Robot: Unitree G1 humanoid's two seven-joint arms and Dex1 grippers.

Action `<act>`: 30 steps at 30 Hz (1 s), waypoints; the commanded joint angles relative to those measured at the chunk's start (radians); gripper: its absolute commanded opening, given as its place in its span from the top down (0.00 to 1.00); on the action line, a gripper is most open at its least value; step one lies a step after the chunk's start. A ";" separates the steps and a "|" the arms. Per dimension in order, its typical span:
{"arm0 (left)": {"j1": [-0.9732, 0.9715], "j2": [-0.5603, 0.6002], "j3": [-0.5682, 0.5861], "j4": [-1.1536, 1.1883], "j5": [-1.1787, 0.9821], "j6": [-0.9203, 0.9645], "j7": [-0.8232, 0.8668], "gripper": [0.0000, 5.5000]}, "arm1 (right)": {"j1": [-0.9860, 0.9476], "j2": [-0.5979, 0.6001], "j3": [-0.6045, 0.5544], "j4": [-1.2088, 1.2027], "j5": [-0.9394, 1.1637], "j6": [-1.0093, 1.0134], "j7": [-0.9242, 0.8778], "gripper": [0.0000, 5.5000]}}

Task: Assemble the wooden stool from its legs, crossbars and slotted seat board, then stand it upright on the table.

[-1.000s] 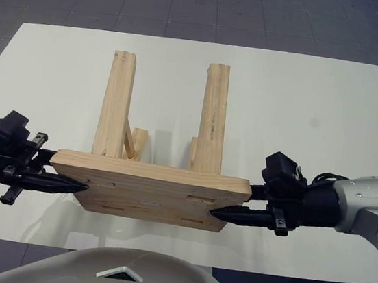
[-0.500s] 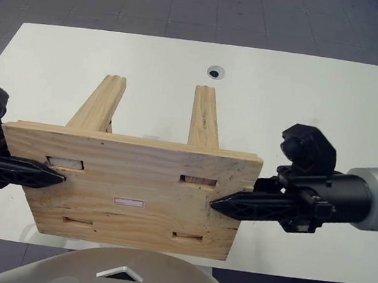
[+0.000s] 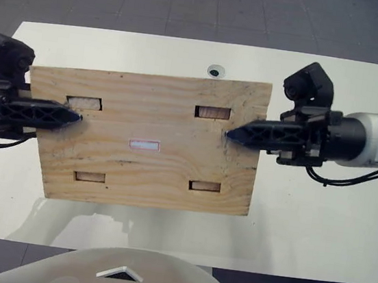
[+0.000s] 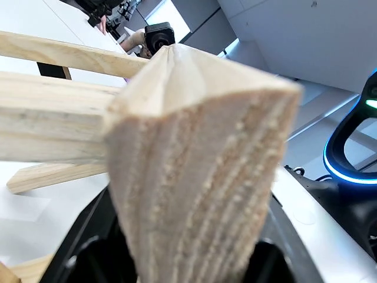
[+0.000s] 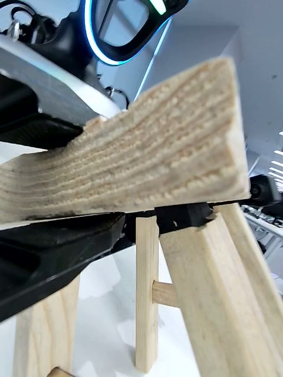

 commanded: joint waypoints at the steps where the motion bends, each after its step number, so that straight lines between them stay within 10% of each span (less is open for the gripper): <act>1: -0.110 -0.154 -0.079 0.162 -0.025 0.119 -0.039 0.72 | -0.045 0.122 0.062 0.179 -0.041 0.061 -0.062 0.73; 9: -0.196 -0.270 -0.020 0.367 0.130 0.268 -0.067 0.72 | -0.101 0.221 0.041 0.326 -0.114 0.161 -0.097 0.73; 13: -0.208 -0.306 0.023 0.410 0.195 0.307 -0.080 0.54 | -0.094 0.248 0.028 0.375 -0.154 0.169 -0.109 0.73; 30: -0.166 -0.345 0.172 0.446 0.427 0.372 -0.180 0.04 | -0.125 0.271 -0.042 0.489 -0.288 0.171 -0.084 0.08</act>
